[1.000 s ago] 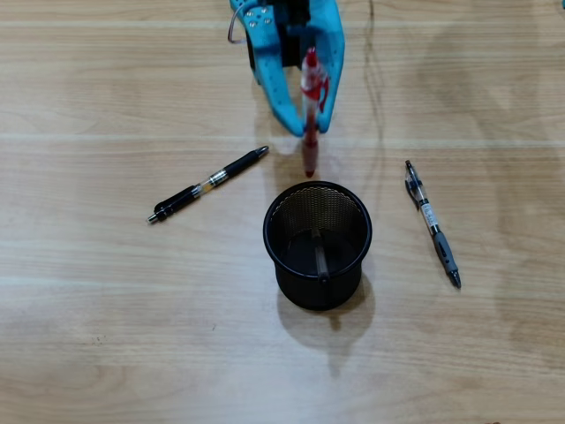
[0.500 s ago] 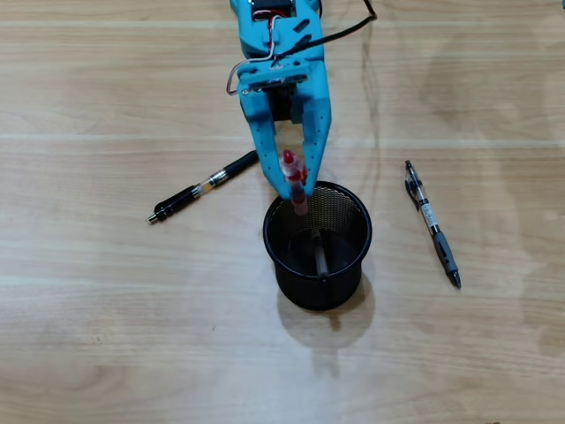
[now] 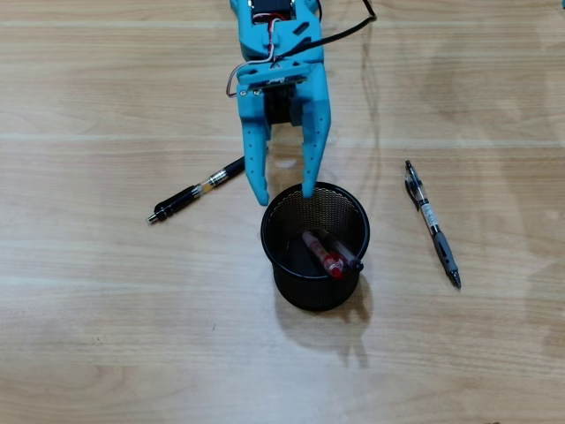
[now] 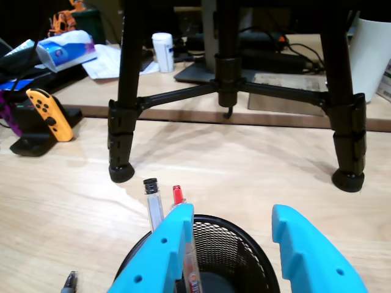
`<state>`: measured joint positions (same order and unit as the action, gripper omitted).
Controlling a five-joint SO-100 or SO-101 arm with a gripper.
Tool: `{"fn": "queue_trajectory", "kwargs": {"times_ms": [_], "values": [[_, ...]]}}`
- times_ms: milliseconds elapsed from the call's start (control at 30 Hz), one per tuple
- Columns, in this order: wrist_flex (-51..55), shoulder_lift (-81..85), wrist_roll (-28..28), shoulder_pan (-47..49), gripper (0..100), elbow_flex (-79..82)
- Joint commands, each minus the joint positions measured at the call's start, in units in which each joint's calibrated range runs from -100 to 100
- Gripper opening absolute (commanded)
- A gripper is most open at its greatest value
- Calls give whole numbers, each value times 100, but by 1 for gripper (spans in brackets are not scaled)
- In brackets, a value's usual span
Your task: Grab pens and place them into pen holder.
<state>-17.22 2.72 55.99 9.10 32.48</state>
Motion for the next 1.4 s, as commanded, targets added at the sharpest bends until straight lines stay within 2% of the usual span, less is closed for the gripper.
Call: {"fn": "queue_trajectory", "kwargs": {"times_ms": [0, 367, 500, 567, 833, 967, 1167, 1367], "values": [[14, 369, -29, 128, 16, -306], [3276, 1380, -291, 174, 15, -1483], [4269, 1635, -296, 274, 5, -1863], [4579, 1694, -296, 311, 2, -2008], [5262, 1728, -285, 905, 2, -2153], [6009, 1524, -280, 1198, 2, -2750], [7421, 352, -259, 1646, 2, -4442], [7740, -913, -254, 1975, 2, -5510]]}}
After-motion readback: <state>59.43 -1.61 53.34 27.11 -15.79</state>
